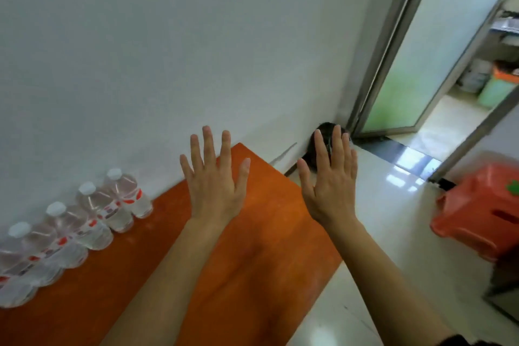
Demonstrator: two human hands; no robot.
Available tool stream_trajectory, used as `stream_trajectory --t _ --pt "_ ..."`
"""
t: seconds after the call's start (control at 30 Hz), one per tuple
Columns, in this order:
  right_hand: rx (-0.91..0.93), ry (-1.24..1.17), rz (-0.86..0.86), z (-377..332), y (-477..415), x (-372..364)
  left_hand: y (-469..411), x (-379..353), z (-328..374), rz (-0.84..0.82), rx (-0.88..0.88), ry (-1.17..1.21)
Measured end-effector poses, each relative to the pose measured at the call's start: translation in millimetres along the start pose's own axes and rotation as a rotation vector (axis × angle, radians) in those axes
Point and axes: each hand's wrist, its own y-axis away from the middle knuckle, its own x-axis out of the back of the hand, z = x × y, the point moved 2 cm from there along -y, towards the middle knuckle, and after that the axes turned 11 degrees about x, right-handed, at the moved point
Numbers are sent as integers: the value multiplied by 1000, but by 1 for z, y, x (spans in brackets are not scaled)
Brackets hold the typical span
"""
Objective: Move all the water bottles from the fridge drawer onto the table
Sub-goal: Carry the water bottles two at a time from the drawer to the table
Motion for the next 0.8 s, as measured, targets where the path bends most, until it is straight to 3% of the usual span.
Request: stream_trajectory --t 0.33,0.5,0.8 --pt "-402 230 225 234 213 261 204 -15 313 -137 -486 141" --pt "-571 347 265 309 303 363 299 -20 431 -145 -722 200" --pt "-759 475 261 427 399 427 394 -79 584 -347 -974 272"
